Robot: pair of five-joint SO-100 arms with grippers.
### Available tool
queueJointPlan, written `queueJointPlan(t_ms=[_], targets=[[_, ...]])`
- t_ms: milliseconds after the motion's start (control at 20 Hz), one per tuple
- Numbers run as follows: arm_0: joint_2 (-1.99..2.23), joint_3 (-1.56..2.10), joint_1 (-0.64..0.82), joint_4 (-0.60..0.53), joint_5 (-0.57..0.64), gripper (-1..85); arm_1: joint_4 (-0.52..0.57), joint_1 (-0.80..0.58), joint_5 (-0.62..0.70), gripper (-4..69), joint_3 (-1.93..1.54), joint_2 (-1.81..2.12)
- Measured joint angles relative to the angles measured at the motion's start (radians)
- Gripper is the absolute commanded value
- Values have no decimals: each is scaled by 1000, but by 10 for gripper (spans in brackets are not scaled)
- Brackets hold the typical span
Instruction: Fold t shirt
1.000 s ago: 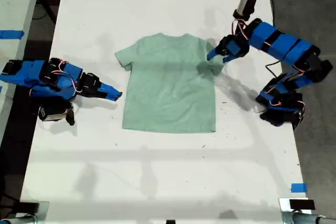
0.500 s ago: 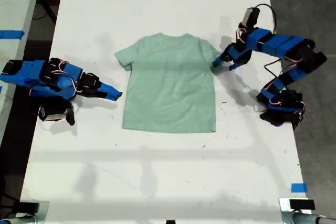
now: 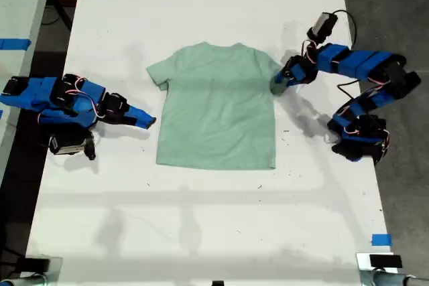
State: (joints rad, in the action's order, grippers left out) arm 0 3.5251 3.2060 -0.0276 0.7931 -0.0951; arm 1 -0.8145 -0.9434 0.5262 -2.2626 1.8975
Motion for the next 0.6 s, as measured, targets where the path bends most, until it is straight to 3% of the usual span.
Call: queueJointPlan(t_ms=[150,250,600], targets=[[0,0,0,0,0,117,-21,11,-14,19,14,2],[0,0,0,0,0,117,-94,20,-15,19,92,-9],[0,0,0,0,0,117,-460,140,37,19,788,-314]])
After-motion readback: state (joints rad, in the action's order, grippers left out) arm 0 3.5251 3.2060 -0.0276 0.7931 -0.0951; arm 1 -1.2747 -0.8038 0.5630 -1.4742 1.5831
